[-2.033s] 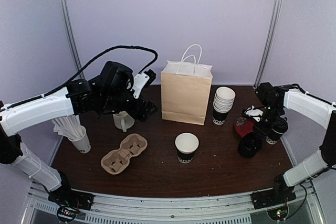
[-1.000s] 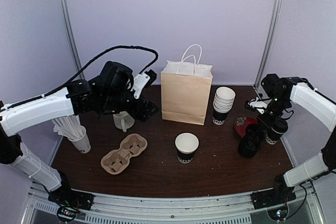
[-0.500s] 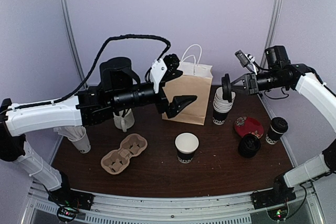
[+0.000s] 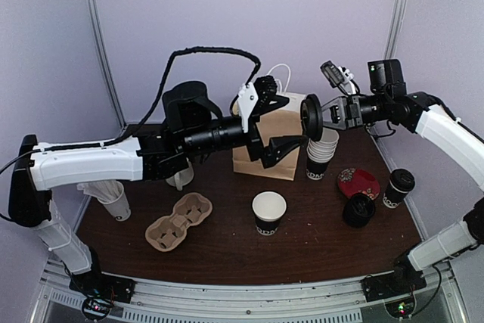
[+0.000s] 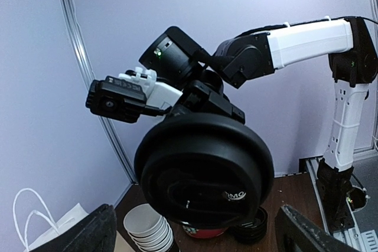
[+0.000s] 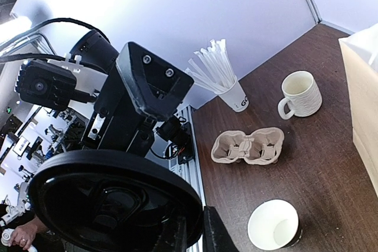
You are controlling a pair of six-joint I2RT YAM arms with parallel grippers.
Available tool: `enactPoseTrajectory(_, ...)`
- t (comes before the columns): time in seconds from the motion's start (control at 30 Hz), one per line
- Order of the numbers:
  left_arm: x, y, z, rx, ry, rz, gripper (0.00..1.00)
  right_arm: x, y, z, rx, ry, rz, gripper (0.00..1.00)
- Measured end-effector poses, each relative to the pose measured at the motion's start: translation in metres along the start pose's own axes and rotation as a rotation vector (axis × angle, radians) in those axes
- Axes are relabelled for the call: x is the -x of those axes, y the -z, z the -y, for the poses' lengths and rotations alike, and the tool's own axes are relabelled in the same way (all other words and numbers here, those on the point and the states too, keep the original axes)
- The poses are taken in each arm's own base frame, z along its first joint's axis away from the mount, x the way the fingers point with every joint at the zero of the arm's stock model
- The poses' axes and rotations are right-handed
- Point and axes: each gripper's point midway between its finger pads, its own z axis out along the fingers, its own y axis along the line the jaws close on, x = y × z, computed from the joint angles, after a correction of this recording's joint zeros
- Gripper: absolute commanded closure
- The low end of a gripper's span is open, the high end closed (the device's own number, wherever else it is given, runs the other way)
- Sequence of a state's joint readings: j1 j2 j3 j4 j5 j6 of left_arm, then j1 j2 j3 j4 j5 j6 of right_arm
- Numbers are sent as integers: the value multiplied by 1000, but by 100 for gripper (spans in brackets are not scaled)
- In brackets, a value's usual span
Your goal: Pack the takeout coffee
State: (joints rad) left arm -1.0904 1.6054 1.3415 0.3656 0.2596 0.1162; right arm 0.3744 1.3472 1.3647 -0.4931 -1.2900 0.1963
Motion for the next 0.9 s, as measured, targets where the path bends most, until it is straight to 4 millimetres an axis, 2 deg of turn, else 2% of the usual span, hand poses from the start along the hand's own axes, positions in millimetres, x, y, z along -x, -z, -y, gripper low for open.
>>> enactPoseTrajectory(0.23, 8, -9, 0, -16, 20, 40, 5, 0, -3, -6, 25, -5, -6, 86)
enactPoseTrajectory(0.77, 4, -18, 6, -62, 33, 45, 26, -3, -9, -11, 50, -2, -19, 85)
enactPoseTrajectory(0.83, 4, -20, 6, -61, 35, 45, 28, -4, -9, -10, 49, -4, -20, 82)
enactPoseTrajectory(0.9, 3, -21, 6, -60, 36, 43, 29, -5, -9, -9, 49, -6, -21, 73)
